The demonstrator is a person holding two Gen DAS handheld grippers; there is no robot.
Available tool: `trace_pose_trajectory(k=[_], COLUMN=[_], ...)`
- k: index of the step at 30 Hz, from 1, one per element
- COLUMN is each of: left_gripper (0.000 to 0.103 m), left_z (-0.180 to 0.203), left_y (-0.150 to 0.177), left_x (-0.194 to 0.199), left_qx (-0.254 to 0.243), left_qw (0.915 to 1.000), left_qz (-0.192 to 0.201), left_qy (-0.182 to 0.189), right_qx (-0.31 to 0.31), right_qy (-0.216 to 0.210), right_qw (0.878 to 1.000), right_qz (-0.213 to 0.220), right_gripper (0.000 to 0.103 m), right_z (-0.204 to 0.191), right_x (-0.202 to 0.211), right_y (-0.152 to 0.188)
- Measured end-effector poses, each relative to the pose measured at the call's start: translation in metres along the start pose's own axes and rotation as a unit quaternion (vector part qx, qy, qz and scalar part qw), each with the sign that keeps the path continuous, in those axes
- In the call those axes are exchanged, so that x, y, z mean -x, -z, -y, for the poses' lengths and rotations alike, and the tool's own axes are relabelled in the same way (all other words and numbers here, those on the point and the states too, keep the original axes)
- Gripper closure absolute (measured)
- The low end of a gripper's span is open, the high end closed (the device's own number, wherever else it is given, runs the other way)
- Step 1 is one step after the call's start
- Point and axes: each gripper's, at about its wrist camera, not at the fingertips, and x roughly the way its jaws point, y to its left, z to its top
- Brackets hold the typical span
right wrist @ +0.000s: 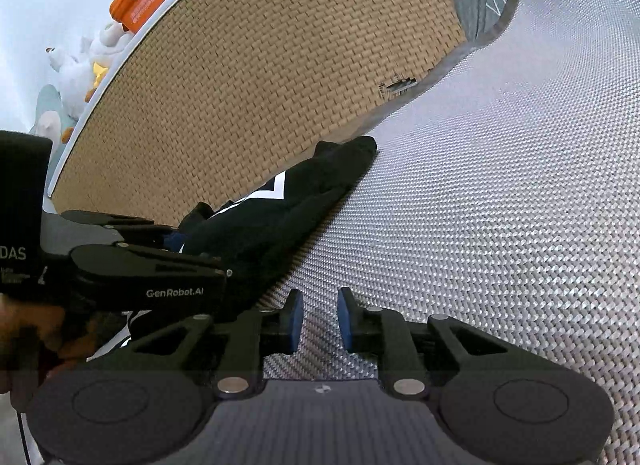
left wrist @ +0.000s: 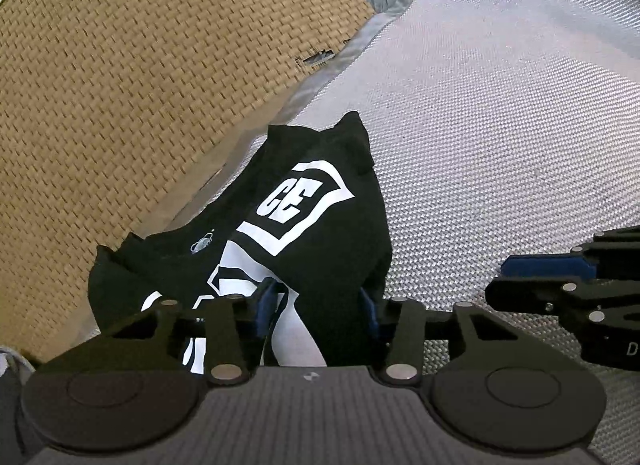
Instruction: Fold clothes
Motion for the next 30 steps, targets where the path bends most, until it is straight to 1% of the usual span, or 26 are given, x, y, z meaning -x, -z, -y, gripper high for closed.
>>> trace_pose_trajectory(k=[1,3,6,10,12,15,20,22,23,24,25,27,30], left_gripper=[0.075,0.083,0.086,0.087,0.087,0.087,0.085,0.081,0.075,0.070,0.067,0.059,0.054], left_z=[-0.003,-0.020,-0.054,-0.088,-0.104,-0.132,-0.160,-0.172,-0.171,-0.170,-0.167,-0.160,-0.148], left_y=[0.000,0.002,0.011,0.018,0.022,0.030,0.046,0.052,0.053,0.053,0.052,0.044,0.030], left_x=[0.001,0.003,0.009,0.020,0.022,0.018,-0.007,-0.018,-0.021,-0.024,-0.025,-0.023,-0.019], left_qx=[0.006,0.044,0.123,0.180,0.207,0.256,0.312,0.333,0.330,0.324,0.314,0.277,0.220], left_qw=[1.0000,0.9987,0.9908,0.9799,0.9725,0.9547,0.9333,0.9232,0.9257,0.9300,0.9354,0.9501,0.9690], left_qz=[0.002,0.011,0.024,0.045,0.055,0.063,0.022,0.005,-0.003,-0.009,-0.010,-0.001,0.013], left_qy=[0.005,0.024,0.052,0.074,0.092,0.139,0.177,0.191,0.184,0.174,0.163,0.143,0.112], right_qx=[0.000,-0.001,-0.001,-0.001,-0.001,-0.001,-0.002,-0.002,-0.002,-0.002,-0.003,-0.003,-0.003], right_qy=[0.000,0.000,0.001,0.002,0.002,0.003,0.002,0.002,0.002,0.002,0.002,0.002,0.001], right_qw=[1.000,1.000,1.000,1.000,1.000,1.000,1.000,1.000,1.000,1.000,1.000,1.000,1.000], right_qz=[0.000,0.000,0.000,0.000,0.000,0.000,0.000,0.000,0.001,0.001,0.001,0.001,0.002], right_gripper=[0.081,0.081,0.081,0.081,0.082,0.082,0.082,0.082,0.082,0.082,0.082,0.082,0.082], right_z=[0.000,0.000,0.000,-0.001,-0.001,-0.001,-0.001,0.000,0.000,0.000,0.000,0.001,0.001], right_x=[0.000,0.000,-0.001,-0.001,-0.002,-0.002,-0.002,-0.003,-0.003,-0.003,-0.003,-0.003,-0.004], right_y=[0.000,0.001,0.001,0.000,0.000,0.000,0.001,0.001,0.002,0.002,0.003,0.003,0.004])
